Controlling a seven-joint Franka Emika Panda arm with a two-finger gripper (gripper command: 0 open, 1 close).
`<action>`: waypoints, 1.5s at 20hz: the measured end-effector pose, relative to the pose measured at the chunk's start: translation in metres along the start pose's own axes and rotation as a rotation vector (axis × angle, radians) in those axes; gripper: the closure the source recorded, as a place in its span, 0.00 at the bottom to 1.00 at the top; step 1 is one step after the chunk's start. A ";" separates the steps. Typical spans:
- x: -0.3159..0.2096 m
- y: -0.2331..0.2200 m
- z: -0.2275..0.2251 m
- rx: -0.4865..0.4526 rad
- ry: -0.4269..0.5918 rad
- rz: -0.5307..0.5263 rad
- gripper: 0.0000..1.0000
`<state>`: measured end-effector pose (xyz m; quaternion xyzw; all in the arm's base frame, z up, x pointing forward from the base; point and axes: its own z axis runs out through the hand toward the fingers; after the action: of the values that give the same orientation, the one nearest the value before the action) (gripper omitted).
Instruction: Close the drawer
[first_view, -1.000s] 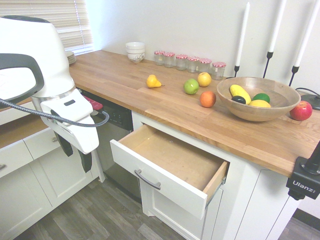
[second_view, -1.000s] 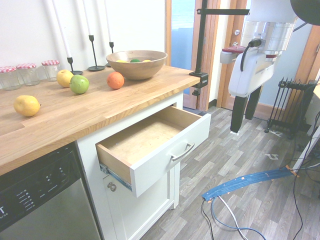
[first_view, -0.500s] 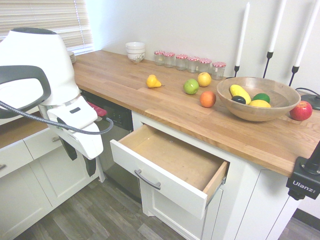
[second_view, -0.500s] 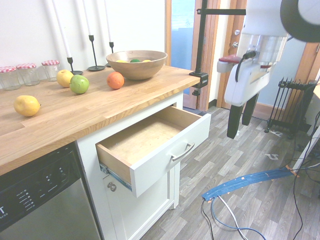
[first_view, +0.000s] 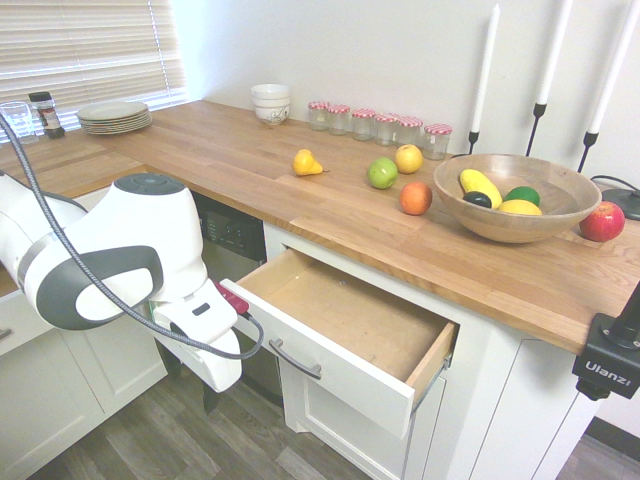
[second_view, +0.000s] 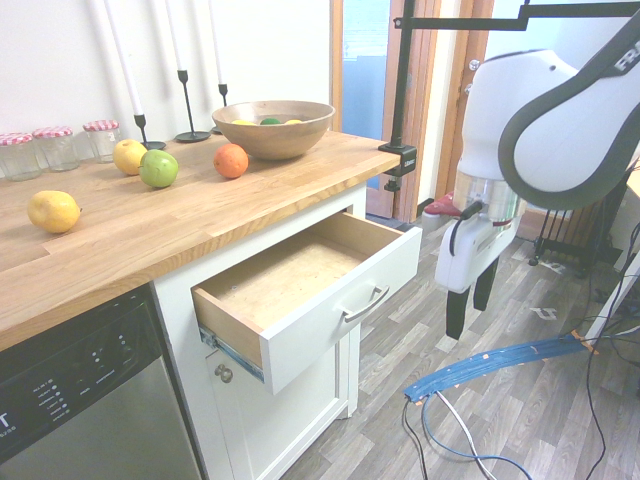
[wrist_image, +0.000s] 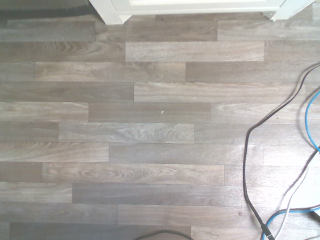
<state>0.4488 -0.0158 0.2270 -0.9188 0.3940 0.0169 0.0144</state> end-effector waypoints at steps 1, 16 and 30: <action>0.003 0.000 0.007 -0.002 -0.003 -0.002 0.00; 0.066 -0.024 0.104 -0.048 0.018 -0.049 0.00; 0.077 -0.045 0.115 0.025 0.087 -0.091 1.00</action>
<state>0.5316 -0.0357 0.1092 -0.9355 0.3522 -0.0284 0.0095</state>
